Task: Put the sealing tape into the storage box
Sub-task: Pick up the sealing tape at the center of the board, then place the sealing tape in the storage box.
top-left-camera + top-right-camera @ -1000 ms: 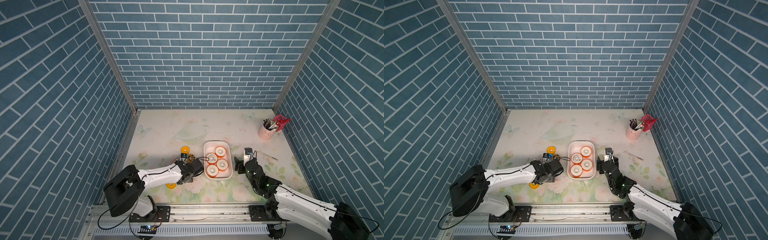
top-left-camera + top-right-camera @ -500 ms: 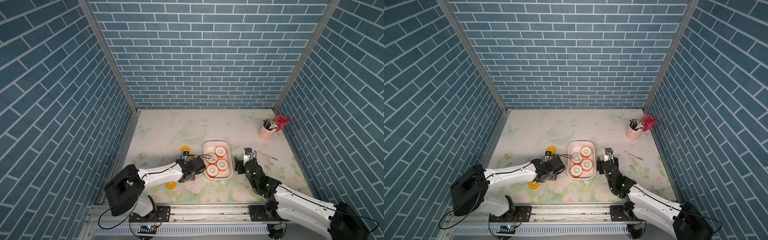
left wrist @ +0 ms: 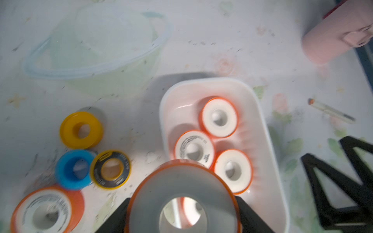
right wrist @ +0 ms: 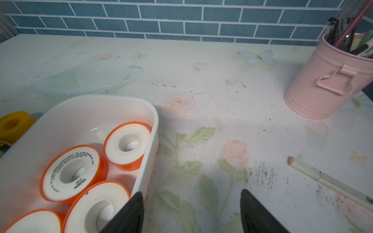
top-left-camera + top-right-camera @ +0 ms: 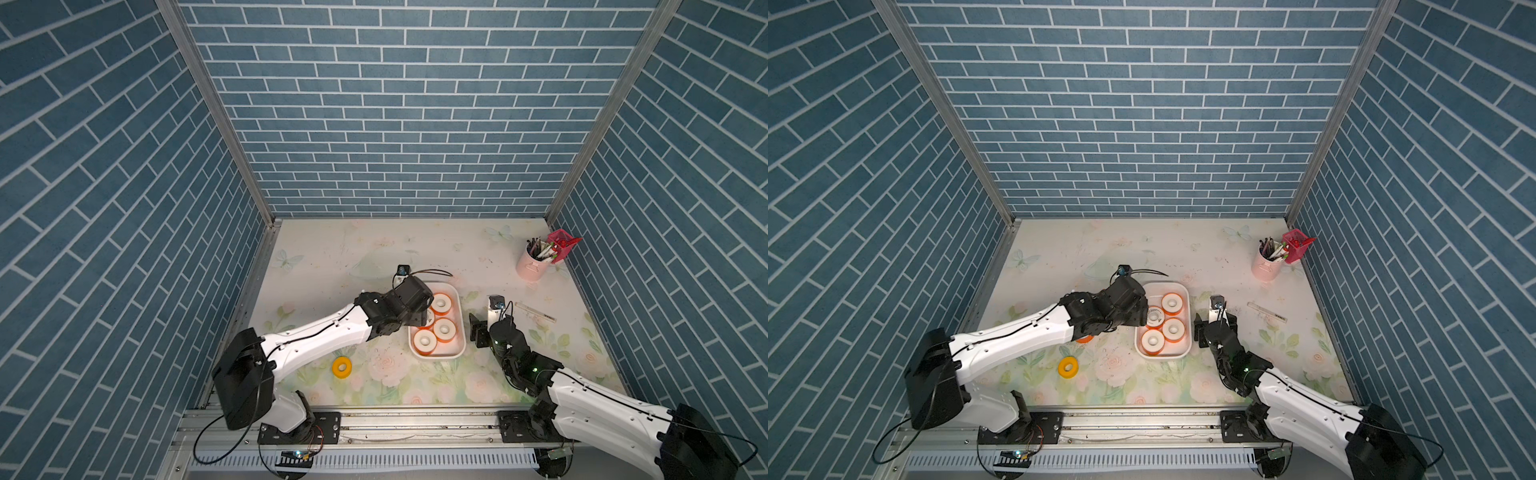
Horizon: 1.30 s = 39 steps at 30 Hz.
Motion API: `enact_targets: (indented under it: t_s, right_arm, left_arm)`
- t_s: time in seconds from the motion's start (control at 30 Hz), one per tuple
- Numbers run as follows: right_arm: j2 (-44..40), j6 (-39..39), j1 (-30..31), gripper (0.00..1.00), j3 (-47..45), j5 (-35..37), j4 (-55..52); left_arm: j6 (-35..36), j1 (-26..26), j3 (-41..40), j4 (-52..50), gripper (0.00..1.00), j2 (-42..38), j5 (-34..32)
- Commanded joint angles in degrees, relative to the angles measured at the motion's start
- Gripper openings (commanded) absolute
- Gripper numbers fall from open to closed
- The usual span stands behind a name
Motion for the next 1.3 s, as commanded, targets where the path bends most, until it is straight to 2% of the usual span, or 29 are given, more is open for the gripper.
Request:
enact_targets:
  t_s: [0.0, 0.23, 0.47, 0.8, 1.1, 1.27]
  right_arm:
    - [-0.21, 2.03, -0.54, 0.75, 0.14, 0.8, 0.77]
    - [-0.39, 2.21, -0.98, 0.74, -0.06, 0.44, 0.93]
    - [0.46, 2.12, -1.21, 0.74, 0.13, -0.03, 1.18]
    - [0.85, 1.98, -1.33, 0.74, 0.27, -0.44, 1.37]
    - [1.16, 1.94, -1.34, 0.75, 0.31, -0.62, 1.36]
    - [1.18, 1.86, -1.33, 0.75, 0.29, -0.71, 1.45]
  left_arm:
    - [5.13, 0.11, 6.98, 1.53, 0.66, 7.97, 2.51]
    - [7.29, 0.69, 17.61, 3.44, 0.64, 21.63, 5.75]
    - [7.24, 0.88, 21.52, 3.65, 0.64, 28.36, 4.88]
    - [6.76, 1.23, 21.69, 3.29, 0.64, 30.59, 0.75]
    - [6.63, 1.46, 21.58, 5.74, 0.64, 32.37, 0.78]
    - [6.98, 1.45, 22.77, 5.26, 0.68, 33.59, 1.41]
